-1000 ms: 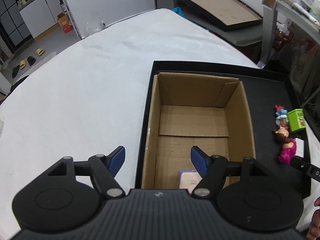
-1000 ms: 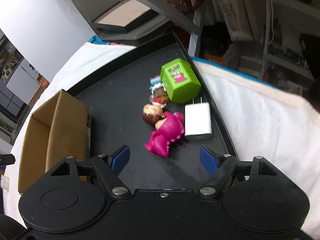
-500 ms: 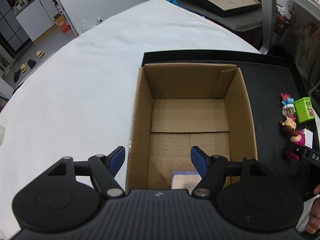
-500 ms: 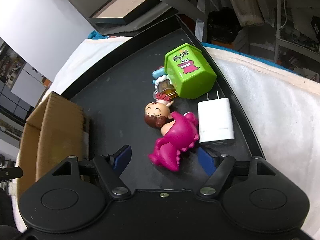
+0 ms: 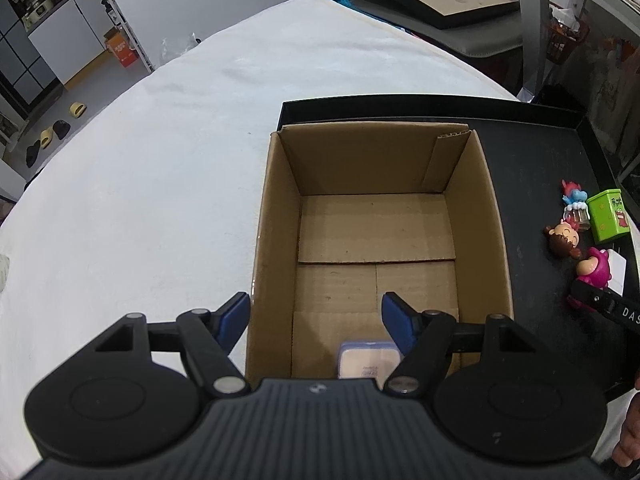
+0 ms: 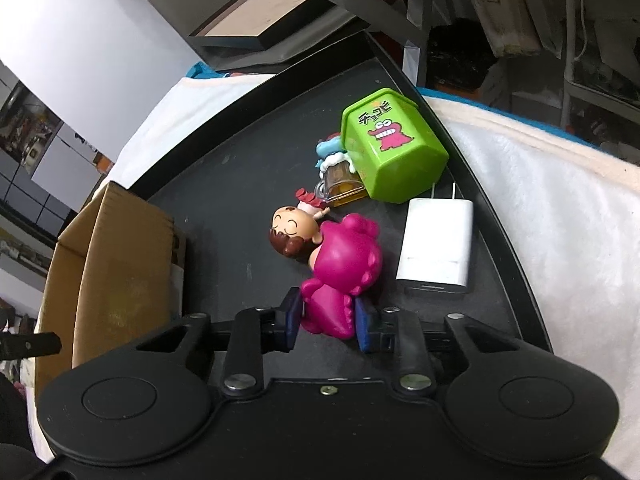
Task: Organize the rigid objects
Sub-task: 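Carry the pink doll figure into the box with the right tool and release it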
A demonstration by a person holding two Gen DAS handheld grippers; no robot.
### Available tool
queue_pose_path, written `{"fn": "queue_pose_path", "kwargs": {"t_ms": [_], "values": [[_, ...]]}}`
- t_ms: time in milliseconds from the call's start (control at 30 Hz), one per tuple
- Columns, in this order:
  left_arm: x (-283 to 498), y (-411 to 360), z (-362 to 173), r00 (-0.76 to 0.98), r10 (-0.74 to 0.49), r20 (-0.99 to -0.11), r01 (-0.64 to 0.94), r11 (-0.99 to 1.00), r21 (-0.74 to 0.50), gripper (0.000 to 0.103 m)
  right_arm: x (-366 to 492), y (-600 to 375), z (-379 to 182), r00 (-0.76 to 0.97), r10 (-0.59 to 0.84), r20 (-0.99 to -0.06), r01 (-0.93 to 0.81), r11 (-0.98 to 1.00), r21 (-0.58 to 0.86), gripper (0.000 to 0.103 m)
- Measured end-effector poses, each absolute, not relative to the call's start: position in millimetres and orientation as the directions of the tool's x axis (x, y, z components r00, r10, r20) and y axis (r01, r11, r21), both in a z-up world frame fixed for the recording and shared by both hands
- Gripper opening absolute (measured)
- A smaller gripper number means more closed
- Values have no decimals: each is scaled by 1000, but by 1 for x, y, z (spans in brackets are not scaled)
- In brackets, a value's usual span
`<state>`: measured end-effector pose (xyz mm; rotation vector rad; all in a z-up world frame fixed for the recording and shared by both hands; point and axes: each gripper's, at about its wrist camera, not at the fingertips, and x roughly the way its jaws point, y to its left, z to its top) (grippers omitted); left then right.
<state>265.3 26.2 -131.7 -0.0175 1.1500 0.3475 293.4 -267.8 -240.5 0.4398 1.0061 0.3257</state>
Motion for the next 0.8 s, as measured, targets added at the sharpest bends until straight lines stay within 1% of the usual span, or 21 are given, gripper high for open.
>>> {"fn": "queue_pose_path", "kwargs": {"t_ms": [100, 200, 367, 800], "values": [[263, 29, -129, 369, 257, -893, -280, 947, 157, 71, 290, -268, -235, 505, 457, -732, -67, 867, 494, 27], [260, 33, -126, 378, 252, -891, -283, 948, 148, 71, 287, -269, -229, 493, 493, -717, -61, 842, 536, 27], [255, 40, -124, 387, 231, -893, -293, 949, 119, 71, 279, -263, -210, 502, 510, -699, -94, 835, 542, 27], [240, 61, -119, 420, 181, -889, -321, 946, 41, 71, 271, -236, -168, 529, 494, -690, -160, 857, 490, 27]]}}
